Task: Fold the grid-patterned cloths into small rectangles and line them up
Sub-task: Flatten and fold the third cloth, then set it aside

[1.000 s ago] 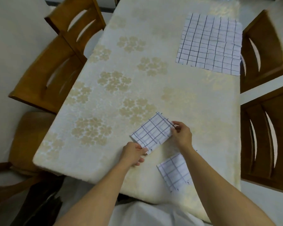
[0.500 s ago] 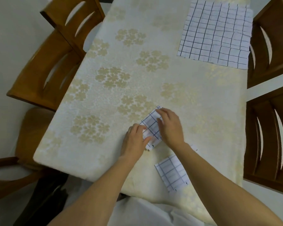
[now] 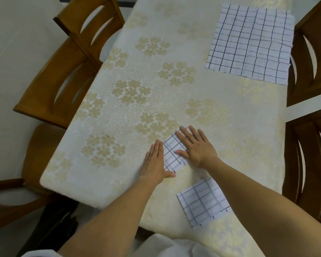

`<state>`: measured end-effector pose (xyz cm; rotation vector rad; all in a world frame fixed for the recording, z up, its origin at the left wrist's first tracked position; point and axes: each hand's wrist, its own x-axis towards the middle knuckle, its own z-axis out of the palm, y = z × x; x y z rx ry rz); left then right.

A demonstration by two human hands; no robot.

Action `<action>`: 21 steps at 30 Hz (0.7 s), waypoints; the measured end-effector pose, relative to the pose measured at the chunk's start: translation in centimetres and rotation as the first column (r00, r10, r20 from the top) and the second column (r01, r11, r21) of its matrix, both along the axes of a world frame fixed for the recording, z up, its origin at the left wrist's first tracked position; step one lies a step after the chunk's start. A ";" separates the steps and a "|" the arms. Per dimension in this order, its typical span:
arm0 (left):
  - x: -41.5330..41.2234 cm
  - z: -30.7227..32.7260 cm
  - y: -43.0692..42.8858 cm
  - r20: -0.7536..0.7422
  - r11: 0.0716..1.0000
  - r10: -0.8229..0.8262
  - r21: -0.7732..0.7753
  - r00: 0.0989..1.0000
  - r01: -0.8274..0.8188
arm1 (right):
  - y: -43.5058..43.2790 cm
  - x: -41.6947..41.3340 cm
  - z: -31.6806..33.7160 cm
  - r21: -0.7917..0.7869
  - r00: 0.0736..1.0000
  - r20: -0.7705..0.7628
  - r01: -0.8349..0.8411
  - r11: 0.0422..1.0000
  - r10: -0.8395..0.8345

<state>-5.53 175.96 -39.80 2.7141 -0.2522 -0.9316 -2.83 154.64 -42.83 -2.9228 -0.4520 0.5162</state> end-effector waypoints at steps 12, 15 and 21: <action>3.3 8.3 2.7 0.182 0.988 -0.101 -0.094 0.978 0.120 | 4.4 -2.5 9.6 0.259 0.871 -0.061 0.485 0.835 -0.487; 3.1 11.4 3.9 0.265 0.962 -0.128 -0.203 0.956 0.185 | 5.5 -5.5 12.6 0.337 0.771 0.005 0.598 0.727 -0.637; -0.1 14.1 4.2 0.306 0.844 -0.286 -0.367 0.908 0.390 | 8.0 -13.0 17.5 0.372 0.563 0.198 0.714 0.593 -0.802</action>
